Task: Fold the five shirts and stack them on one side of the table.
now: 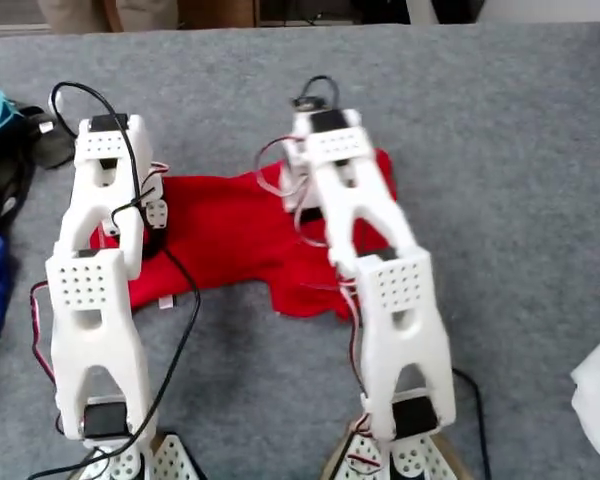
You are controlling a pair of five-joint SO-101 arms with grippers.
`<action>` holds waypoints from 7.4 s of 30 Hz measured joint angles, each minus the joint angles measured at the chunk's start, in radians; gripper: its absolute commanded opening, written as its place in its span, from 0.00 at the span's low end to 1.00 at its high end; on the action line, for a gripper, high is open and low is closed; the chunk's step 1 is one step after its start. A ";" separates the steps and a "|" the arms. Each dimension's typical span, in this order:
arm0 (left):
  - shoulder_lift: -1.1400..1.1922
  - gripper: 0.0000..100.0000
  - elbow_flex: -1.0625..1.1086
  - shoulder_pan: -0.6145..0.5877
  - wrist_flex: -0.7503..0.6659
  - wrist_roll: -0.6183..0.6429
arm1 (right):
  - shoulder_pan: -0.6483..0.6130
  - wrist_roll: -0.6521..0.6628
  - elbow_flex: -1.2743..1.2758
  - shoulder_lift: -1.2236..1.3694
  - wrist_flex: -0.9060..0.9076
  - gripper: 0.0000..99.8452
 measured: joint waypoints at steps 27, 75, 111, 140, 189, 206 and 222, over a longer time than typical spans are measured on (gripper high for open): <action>-0.049 0.13 0.015 -0.025 0.002 -0.110 | 0.420 0.189 -0.299 0.021 0.189 0.01; -0.199 0.02 0.514 0.086 -0.040 0.005 | -0.278 -0.003 1.039 -0.643 -0.203 0.01; -1.131 0.06 0.707 -0.319 -0.005 -0.578 | -0.087 0.899 0.990 -1.200 0.186 0.01; -2.602 0.13 1.424 -0.802 -0.005 -0.647 | -0.153 1.217 1.896 -1.927 -0.252 0.13; -2.272 0.13 1.425 -0.743 -0.129 -0.647 | -0.189 1.145 2.002 -1.468 -0.845 0.19; -2.272 0.13 1.425 -0.743 -0.129 -0.647 | -0.115 1.145 1.846 -1.393 -0.839 0.00; -2.272 0.13 1.425 -0.743 -0.130 -0.647 | -0.084 1.270 1.445 -1.303 -0.681 0.00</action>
